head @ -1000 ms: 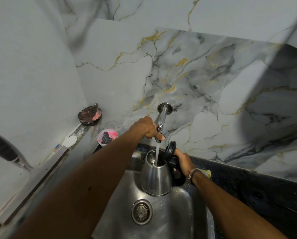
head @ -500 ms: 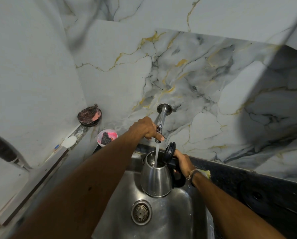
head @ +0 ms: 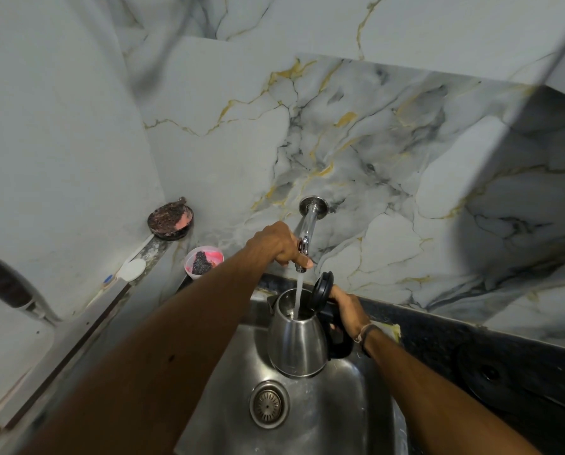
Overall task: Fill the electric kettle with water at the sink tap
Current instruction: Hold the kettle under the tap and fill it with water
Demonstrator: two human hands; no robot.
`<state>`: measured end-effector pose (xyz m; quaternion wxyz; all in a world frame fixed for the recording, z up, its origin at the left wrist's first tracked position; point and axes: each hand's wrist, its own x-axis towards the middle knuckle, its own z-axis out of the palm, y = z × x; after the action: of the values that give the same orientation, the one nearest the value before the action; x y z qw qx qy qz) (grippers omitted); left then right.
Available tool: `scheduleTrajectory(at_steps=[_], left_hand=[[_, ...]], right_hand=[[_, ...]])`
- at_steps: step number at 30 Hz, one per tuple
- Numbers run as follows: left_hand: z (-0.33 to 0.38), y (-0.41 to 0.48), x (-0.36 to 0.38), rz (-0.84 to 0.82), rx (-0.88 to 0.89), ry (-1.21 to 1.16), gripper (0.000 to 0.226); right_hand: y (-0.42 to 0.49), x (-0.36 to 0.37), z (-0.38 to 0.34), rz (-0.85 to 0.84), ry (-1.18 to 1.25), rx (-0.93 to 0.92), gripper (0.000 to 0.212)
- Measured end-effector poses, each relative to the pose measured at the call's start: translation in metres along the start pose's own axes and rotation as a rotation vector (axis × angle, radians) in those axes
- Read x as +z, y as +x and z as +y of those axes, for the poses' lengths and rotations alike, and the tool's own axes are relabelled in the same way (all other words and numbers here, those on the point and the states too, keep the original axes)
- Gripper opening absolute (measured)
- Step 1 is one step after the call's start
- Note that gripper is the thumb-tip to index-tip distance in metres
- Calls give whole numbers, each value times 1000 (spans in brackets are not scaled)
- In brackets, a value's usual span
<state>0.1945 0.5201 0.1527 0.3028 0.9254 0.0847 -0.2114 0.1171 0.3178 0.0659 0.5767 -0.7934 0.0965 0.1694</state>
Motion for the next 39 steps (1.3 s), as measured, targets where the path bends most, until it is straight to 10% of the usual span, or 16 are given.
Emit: scheduleTrajectory(at_steps=[39], left_hand=[[-2, -2, 5, 46, 24, -50, 57]], right_hand=[[-10, 1, -5, 13, -32, 46, 76]])
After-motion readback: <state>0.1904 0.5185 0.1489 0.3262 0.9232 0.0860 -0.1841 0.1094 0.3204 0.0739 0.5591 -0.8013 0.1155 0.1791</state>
